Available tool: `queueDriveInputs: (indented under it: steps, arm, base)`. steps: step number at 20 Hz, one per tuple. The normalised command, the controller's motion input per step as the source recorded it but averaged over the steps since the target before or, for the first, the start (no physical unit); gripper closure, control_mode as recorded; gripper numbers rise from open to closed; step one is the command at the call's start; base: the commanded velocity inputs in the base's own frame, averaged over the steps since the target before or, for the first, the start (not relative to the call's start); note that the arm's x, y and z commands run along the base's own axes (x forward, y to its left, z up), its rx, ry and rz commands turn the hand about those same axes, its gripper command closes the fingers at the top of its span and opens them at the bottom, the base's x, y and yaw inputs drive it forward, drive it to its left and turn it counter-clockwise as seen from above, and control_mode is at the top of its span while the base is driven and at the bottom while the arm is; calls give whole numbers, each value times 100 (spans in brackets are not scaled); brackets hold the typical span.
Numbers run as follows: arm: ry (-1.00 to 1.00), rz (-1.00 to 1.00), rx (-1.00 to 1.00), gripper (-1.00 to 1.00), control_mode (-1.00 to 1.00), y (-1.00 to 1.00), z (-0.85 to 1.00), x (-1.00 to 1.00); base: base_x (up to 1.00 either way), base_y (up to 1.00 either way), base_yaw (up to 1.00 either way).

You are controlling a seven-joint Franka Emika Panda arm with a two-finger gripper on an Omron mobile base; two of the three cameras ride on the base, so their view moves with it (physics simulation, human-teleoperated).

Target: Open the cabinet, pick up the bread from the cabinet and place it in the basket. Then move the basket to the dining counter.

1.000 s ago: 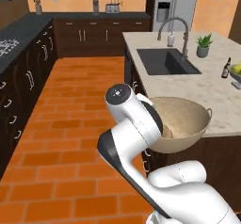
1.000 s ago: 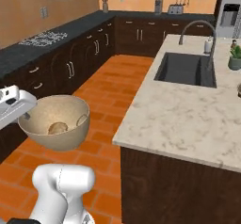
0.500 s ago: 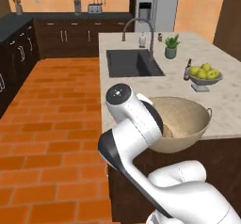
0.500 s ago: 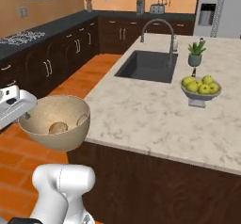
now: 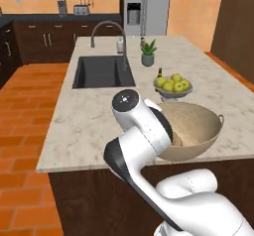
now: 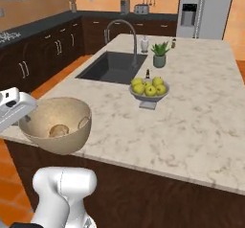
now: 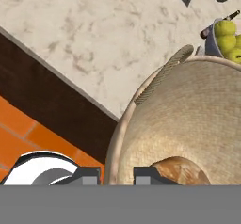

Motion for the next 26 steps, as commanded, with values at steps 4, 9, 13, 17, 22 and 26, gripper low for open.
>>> queueDriveInputs:
  steps: [4, 9, 13, 17, 22, 26]
  arm:
    - [0, 0, 0, 100, 100, 0, 0, 0]
    - [-2, -8, 4, 100, -100, -48, 0, 32]
    - [0, -8, 7, 100, -100, -100, -4, 97]
    - [0, -4, 0, 100, -100, -100, -15, 100]
    - [2, -6, 0, 100, -100, -100, -32, 100]
    - [4, -2, 6, 100, -100, -100, -65, 100]
  base:
    - [24, -100, -13]
    - [2, -31, -7]
    - [0, 0, 0]
    - [0, 0, 0]
    - [0, 0, 0]
    - [0, 0, 0]
